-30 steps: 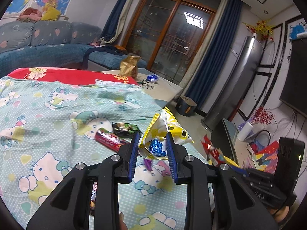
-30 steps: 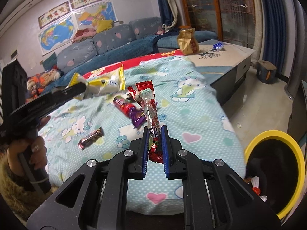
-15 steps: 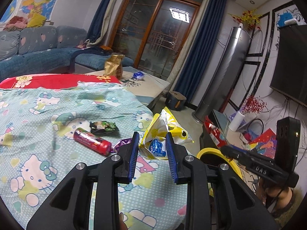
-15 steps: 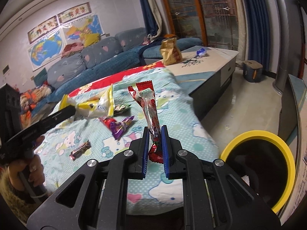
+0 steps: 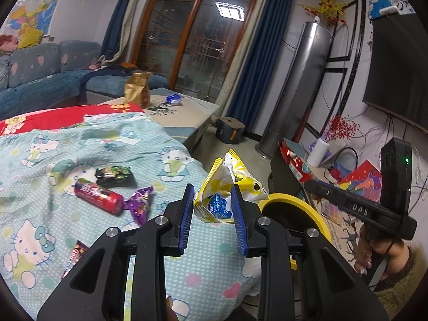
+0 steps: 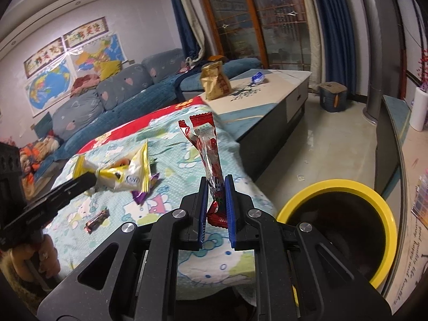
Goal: Collect trash
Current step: 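Carry the yellow chip bag and red candy stick over the yellow bin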
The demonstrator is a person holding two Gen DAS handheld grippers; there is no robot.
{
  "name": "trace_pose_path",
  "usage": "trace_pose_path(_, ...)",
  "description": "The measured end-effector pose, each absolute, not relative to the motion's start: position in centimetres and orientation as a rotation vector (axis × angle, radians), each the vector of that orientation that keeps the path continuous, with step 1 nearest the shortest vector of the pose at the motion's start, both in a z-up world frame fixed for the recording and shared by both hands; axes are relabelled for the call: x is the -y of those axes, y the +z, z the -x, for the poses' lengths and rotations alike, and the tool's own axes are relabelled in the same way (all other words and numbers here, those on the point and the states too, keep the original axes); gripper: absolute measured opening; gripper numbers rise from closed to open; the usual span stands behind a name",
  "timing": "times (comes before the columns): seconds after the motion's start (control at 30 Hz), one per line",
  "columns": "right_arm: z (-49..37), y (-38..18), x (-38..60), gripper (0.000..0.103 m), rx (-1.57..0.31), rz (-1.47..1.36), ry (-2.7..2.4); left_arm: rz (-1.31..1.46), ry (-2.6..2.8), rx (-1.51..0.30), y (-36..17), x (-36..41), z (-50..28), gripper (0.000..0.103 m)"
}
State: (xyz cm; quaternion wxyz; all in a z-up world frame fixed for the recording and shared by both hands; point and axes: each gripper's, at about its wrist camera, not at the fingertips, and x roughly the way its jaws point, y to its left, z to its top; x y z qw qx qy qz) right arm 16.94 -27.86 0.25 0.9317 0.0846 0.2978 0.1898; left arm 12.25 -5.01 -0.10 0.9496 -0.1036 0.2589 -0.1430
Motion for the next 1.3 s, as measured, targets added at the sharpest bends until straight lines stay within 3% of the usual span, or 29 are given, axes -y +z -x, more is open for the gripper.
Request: trace_pose_path(1.3,-18.0,-3.5,41.1,0.009,-0.615,-0.352,0.058,0.014,-0.527,-0.598,-3.3,19.1,-14.1,0.027)
